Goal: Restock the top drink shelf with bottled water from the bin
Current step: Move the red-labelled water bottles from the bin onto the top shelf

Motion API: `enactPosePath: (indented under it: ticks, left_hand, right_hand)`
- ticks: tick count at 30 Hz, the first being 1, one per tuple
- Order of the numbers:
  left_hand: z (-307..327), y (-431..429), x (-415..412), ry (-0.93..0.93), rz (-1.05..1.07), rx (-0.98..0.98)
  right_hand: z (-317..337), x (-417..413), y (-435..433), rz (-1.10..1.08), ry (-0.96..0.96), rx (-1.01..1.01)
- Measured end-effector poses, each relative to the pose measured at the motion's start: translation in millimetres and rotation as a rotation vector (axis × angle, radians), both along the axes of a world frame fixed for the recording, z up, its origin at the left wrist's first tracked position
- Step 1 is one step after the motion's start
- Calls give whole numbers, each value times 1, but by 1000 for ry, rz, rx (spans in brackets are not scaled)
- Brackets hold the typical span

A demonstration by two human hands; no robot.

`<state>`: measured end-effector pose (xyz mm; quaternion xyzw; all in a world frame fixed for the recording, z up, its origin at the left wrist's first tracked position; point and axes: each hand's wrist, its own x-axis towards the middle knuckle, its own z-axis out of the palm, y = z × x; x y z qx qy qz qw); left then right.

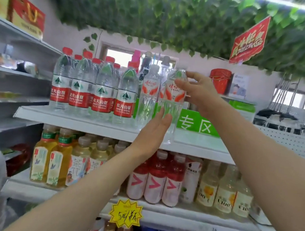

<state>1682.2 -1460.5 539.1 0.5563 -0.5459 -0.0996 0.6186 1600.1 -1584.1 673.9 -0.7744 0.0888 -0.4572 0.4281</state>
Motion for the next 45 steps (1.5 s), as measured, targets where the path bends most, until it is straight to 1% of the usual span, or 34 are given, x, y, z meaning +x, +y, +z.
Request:
enactPosePath:
  ticks: [6,11,19,24,28,34,45]
  left_hand:
    - [10,-53,17,-6,83,1]
    - [7,-77,31,-40,150,18]
    - [-4,-92,41,-37,230,37]
    - [-9,-92,40,-86,249,50]
    - [-11,-90,37,-126,259,78]
    - [-11,-90,37,-140,265,85]
    - [-7,-85,35,-144,256,110]
  right_hand:
    - [7,28,-54,23,22,-7]
    - [10,50,-86,46,18,14]
    - [11,78,-99,113,68,2]
    - [12,76,-105,194,93,47]
    - [13,70,-105,206,101,41]
    - [11,73,-104,155,85,38]
    - [9,75,-90,39,141,-12]
